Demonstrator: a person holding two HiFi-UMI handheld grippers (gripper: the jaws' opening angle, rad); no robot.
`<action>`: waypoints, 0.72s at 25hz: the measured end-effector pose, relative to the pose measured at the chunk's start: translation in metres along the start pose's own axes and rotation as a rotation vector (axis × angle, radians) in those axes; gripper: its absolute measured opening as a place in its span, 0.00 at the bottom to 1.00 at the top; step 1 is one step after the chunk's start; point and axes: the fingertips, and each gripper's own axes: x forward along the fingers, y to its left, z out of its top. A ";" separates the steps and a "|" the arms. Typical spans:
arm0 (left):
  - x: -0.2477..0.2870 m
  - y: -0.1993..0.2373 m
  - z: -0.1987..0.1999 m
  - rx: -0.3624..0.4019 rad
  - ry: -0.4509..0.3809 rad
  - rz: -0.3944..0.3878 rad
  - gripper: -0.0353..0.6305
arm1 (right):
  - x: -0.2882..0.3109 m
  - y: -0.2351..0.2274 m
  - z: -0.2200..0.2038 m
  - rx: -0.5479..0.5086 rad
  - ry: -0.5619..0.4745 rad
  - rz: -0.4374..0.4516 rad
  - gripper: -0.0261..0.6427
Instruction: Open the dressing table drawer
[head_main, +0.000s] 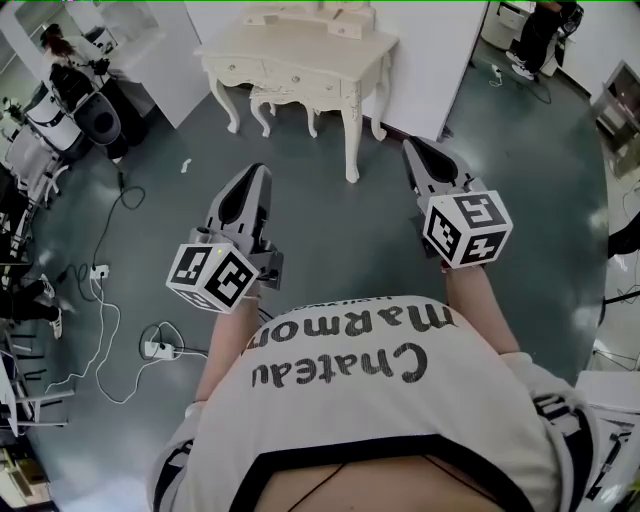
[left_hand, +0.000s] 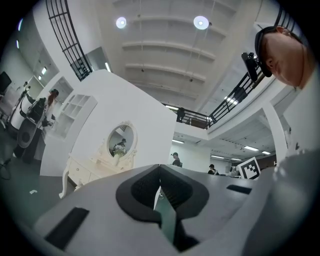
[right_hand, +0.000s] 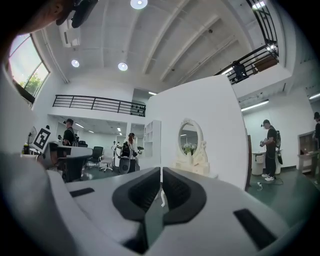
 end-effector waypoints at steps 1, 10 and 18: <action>-0.002 0.005 -0.003 -0.002 0.007 0.007 0.09 | 0.004 0.003 -0.007 0.003 0.018 0.006 0.09; 0.032 0.053 -0.028 -0.040 0.060 0.051 0.09 | 0.069 -0.009 -0.037 0.042 0.089 0.064 0.09; 0.116 0.086 -0.016 -0.049 0.022 0.061 0.09 | 0.156 -0.058 -0.015 0.097 0.051 0.147 0.09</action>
